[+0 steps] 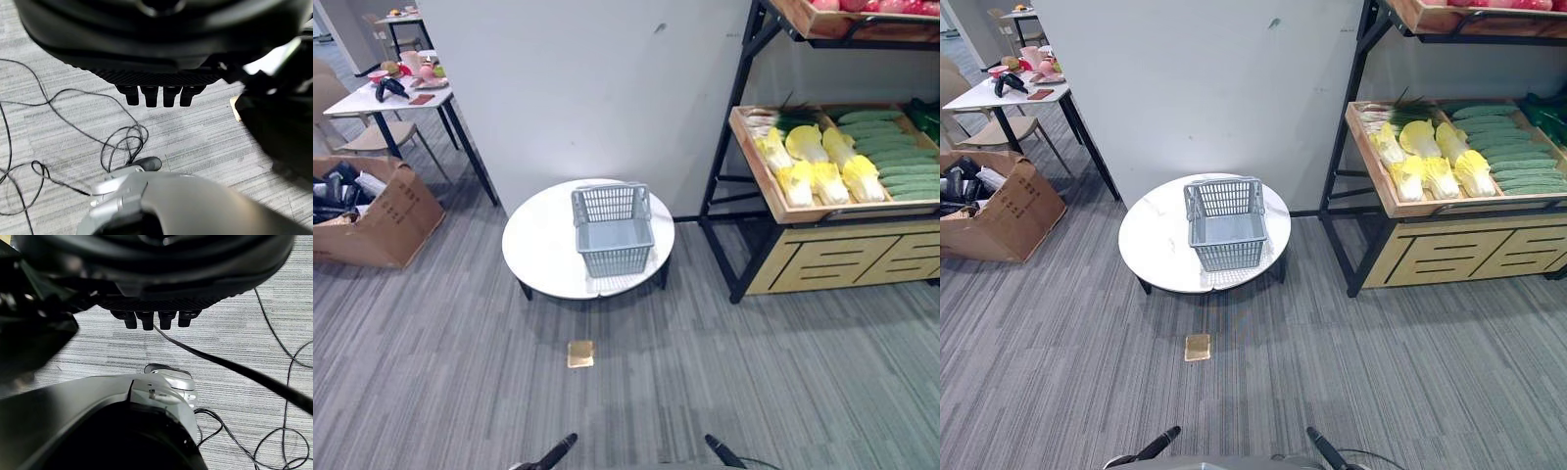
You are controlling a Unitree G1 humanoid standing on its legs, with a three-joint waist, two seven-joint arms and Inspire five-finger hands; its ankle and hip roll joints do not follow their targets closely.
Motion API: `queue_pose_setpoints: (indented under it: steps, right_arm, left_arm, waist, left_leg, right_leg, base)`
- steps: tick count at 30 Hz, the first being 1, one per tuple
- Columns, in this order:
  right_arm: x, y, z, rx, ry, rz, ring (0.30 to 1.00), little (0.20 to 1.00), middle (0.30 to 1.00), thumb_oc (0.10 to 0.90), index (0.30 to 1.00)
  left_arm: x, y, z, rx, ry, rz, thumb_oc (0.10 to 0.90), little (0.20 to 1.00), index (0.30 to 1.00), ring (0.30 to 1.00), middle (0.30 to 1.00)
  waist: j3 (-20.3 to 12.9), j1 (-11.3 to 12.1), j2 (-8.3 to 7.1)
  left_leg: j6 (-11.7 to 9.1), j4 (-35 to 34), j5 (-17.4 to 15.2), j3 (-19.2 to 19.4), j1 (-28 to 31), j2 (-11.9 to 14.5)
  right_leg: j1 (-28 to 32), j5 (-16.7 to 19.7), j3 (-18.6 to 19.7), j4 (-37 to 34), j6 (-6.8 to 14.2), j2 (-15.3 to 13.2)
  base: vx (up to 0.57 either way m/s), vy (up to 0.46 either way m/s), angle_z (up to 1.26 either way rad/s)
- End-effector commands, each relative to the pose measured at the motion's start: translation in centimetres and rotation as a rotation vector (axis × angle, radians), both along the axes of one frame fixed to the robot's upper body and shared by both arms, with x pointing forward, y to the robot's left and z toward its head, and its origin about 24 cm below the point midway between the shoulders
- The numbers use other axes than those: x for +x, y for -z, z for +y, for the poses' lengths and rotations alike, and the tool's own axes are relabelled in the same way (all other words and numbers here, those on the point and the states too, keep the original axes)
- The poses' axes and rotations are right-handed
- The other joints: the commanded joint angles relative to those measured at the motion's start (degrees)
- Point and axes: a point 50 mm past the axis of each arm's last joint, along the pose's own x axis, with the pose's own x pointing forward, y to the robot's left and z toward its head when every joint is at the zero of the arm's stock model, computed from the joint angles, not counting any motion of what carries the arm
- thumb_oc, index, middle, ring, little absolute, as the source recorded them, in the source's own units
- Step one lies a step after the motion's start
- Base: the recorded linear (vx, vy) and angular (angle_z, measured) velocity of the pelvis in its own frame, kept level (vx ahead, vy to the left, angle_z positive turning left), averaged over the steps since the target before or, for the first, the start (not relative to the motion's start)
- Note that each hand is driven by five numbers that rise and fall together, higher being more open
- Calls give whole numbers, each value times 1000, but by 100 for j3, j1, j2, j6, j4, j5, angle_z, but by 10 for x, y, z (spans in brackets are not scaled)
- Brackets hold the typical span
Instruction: Get the vegetables into the basket
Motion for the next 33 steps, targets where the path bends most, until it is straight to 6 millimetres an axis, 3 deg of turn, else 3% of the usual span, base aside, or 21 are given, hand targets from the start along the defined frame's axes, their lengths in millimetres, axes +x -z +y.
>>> queue_pose_setpoints:
  steps: [1, 33]
  right_arm:
    - [34, -6, -8, -18, -5, -86, 1000, 1000, 1000, 900, 1000]
    - [30, -6, -8, -7, -10, -57, 1000, 1000, 1000, 900, 1000]
  left_arm:
    - [29, -4, -2, -13, -12, -87, 900, 1000, 1000, 1000, 1000]
    - [25, -4, -2, -34, -41, -66, 900, 1000, 1000, 1000, 1000]
  waist:
    - [174, -77, 21]
    - [212, -22, -30]
  left_leg:
    - [-111, -256, -594, 84, 192, -37]
    - [-50, -256, -643, 98, 235, -44]
  right_leg:
    - [723, -15, 43, -733, 464, 89]
    - [758, 11, 28, -723, 488, 86]
  base:
    - [0, 0, 0]
    - [-4, 6, -1]
